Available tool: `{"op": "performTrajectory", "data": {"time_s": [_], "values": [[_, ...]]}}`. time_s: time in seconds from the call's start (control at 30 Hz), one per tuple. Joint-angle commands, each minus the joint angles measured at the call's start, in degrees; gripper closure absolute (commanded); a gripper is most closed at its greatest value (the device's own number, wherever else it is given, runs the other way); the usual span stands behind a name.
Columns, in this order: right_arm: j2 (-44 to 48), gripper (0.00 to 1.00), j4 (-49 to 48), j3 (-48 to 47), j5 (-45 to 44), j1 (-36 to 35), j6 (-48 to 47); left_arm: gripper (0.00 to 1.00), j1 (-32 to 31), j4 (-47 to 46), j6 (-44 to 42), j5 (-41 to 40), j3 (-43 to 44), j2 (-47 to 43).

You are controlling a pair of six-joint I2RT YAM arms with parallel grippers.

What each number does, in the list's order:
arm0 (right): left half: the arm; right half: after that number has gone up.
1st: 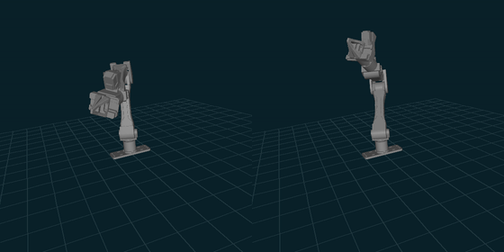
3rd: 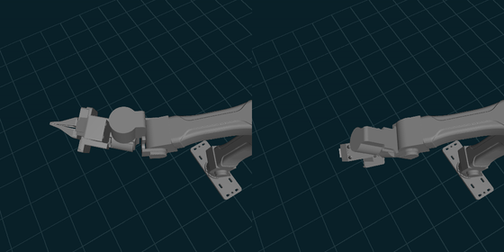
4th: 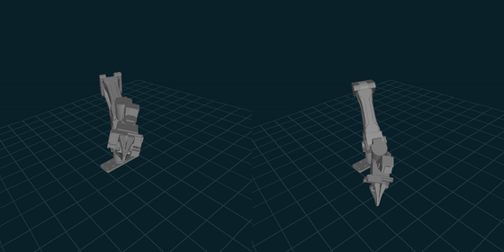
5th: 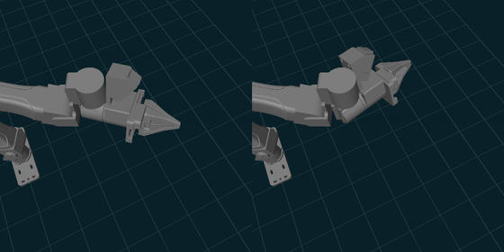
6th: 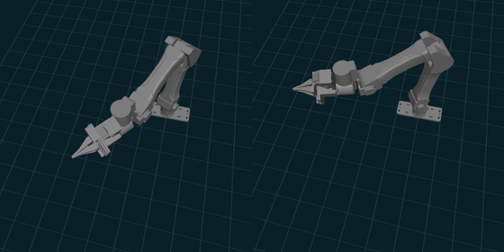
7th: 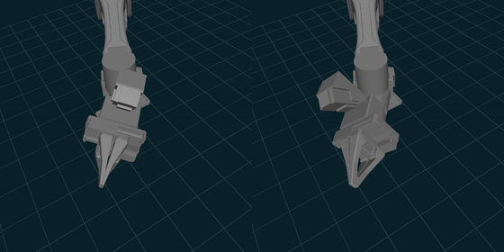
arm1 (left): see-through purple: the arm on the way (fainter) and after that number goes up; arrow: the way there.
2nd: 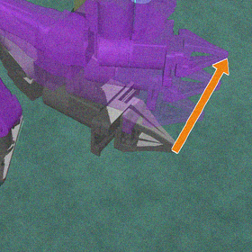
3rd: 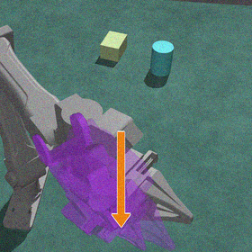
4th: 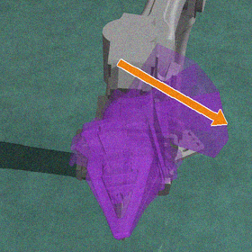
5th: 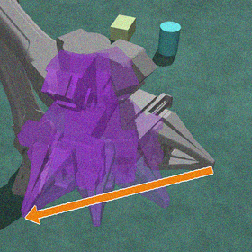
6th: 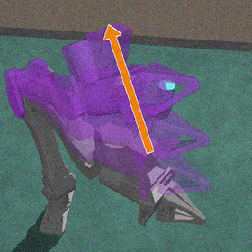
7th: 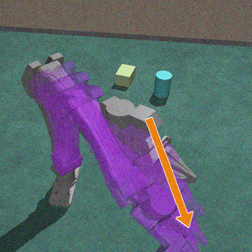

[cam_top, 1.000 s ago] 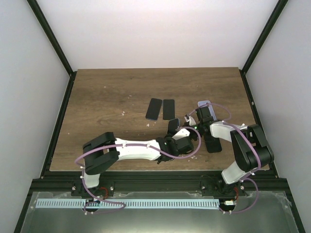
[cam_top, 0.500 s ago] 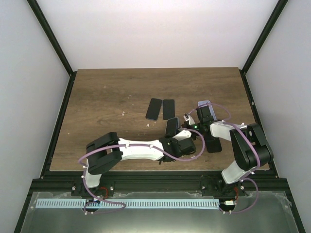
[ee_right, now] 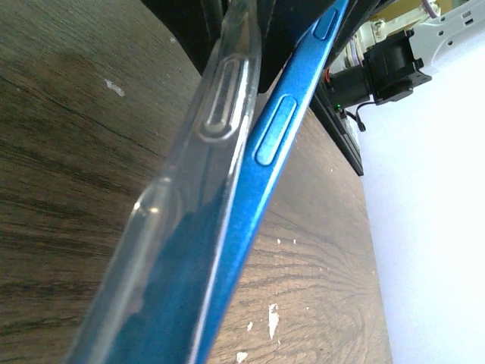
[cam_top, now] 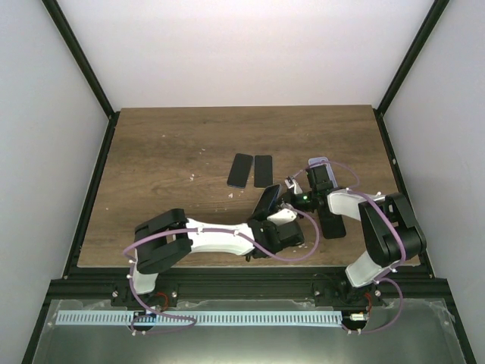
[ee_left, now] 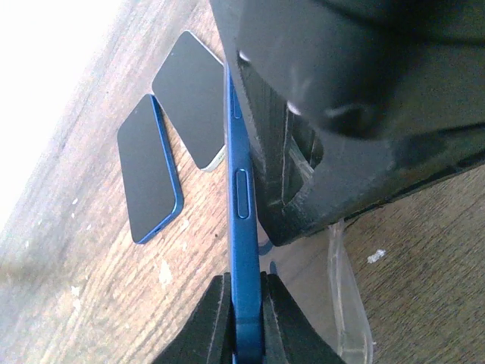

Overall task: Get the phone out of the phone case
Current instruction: Remove the phone case from the phone.

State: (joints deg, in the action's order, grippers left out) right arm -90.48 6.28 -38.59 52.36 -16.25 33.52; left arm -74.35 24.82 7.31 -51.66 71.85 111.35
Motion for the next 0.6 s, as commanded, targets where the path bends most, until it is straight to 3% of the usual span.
{"op": "performTrajectory", "data": {"time_s": [0.0, 0.23, 0.57], "values": [[1.5, 0.99, 0.6, -0.1, 3.2, 0.3, -2.5, 1.00, 1.4, 1.5, 0.0, -4.9, -1.5, -3.0], [1.7, 0.99, 0.9, -0.5, -0.3, 0.3, -4.3, 1.00, 2.2, -2.2, 2.2, -4.4, -4.2, -8.1], [3.0, 0.99, 1.5, -0.6, -7.6, 0.3, -7.2, 1.00, 5.9, -15.0, 8.0, 4.7, -16.9, -30.1]]}}
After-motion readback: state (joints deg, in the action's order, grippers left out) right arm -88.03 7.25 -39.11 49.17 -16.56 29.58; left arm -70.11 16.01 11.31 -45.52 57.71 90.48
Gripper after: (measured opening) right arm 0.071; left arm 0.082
